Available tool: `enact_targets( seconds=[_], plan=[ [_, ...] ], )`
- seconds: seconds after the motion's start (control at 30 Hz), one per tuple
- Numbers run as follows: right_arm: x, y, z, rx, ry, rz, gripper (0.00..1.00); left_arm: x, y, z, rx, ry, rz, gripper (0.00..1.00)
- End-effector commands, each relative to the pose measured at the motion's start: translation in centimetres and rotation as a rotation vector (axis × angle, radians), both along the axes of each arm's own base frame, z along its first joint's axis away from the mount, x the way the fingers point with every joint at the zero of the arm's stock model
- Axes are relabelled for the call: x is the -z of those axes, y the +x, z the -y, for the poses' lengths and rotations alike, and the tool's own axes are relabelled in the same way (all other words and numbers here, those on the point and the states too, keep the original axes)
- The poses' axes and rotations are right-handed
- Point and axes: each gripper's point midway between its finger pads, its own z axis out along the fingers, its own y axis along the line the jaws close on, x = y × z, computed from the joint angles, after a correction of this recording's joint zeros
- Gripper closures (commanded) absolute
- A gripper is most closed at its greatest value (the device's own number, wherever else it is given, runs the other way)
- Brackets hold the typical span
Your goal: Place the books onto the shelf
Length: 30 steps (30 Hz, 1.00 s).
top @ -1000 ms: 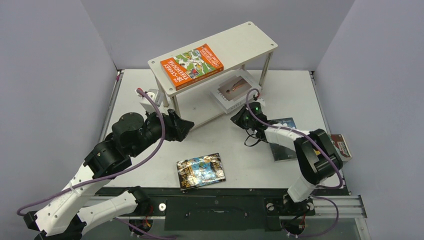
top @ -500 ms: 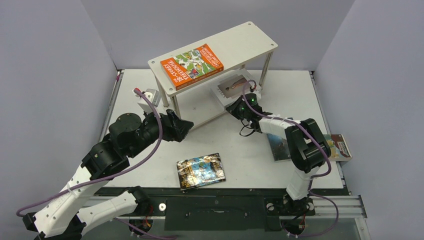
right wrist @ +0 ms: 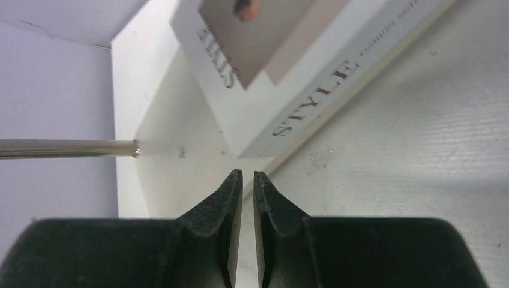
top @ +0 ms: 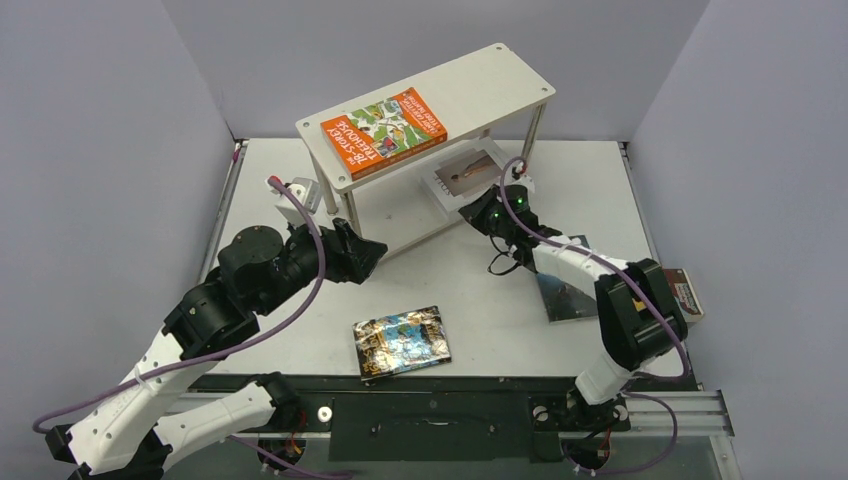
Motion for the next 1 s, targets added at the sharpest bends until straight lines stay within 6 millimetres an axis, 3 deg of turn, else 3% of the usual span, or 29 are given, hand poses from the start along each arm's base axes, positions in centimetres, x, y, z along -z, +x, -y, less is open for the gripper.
enact_targets(
  seconds=[0.0, 0.1, 0.33, 0.53, 0.73, 0.97],
  plan=[
    [-5.5, 0.8, 0.7, 0.024, -0.013, 0.136, 0.9, -2.4, 0.1, 0.0, 0.0, -0.048, 0.044, 0.3],
    [-6.3, 1.1, -0.3, 0.003, -0.034, 0.155, 0.89, -2.3, 0.1, 0.2, 0.004, -0.048, 0.042, 0.3],
    [-5.6, 1.3, -5.8, -0.11, -0.065, 0.14, 0.86, -2.4, 0.2, 0.1, -0.001, -0.048, 0.039, 0.3],
    [-3.9, 1.7, -8.8, -0.174, -0.061, 0.096, 0.85, -2.5, 0.1, -0.1, -0.005, -0.052, 0.039, 0.3],
    [-2.5, 2.4, -8.8, -0.166, -0.094, 0.067, 0.85, -2.5, 0.0, -0.3, -0.008, -0.052, 0.041, 0.3],
    [-0.9, 3.0, -6.3, -0.09, -0.208, 0.017, 0.85, -2.5, -0.2, -0.4, -0.007, -0.053, 0.043, 0.3]
  ],
)
